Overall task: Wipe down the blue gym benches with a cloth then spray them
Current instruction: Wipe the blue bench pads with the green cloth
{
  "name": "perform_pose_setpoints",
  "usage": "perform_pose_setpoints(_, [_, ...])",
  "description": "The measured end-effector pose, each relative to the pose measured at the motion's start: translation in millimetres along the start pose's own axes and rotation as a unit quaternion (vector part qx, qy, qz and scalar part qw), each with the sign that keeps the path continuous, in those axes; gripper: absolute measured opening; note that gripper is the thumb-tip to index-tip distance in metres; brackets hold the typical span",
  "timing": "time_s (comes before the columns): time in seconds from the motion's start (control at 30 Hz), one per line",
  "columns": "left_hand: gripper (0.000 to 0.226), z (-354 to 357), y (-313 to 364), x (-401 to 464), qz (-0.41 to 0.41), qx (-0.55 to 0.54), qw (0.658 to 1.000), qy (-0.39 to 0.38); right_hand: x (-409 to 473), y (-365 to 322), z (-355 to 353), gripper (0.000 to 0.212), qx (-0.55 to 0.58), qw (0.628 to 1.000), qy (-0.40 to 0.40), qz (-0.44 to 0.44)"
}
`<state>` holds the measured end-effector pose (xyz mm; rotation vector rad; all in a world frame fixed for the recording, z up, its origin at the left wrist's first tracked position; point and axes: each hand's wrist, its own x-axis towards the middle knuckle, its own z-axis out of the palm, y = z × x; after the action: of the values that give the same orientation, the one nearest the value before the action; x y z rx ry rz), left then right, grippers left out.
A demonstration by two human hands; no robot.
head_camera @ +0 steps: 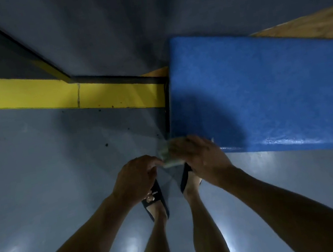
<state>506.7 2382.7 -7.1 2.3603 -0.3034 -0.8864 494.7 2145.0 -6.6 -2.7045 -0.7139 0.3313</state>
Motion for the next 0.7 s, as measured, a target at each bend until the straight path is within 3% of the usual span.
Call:
perform_pose_setpoints(0.1, [0.026,-5,-2,-1,0.008,-0.004,1.000,-0.012,-40,23,-10,0.041,-0.016,1.000,0.008,-0.009])
perform_pose_setpoints(0.2, [0.027,-8,-2,3,0.019,-0.015,0.999,-0.020,-81,57,-22,0.055,0.015,0.982,0.060,0.181])
perform_pose_setpoints(0.27, [0.027,-9,-2,6,0.028,-0.020,0.999,-0.025,-102,72,-25,0.061,0.037,0.921,0.120,0.369])
perform_pose_setpoints(0.33, [0.026,-8,-3,8,0.035,-0.020,0.999,-0.031,-101,71,-19,0.056,0.063,0.843,0.192,0.498])
perform_pose_setpoints(0.4, [0.025,-7,-1,8,0.029,-0.020,0.999,-0.034,-78,50,-8,0.048,0.094,0.776,0.264,0.565])
perform_pose_setpoints(0.47, [0.025,-6,0,8,0.023,-0.023,0.999,-0.031,-41,15,9,0.052,0.142,0.744,0.303,0.578])
perform_pose_setpoints(0.57, [0.024,-8,0,5,0.017,-0.018,0.999,-0.040,7,-44,30,0.061,0.205,0.777,0.270,0.531])
perform_pose_setpoints(0.7, [0.024,-9,-2,4,0.013,-0.005,0.999,-0.035,6,-61,26,0.060,0.204,0.905,0.113,0.355])
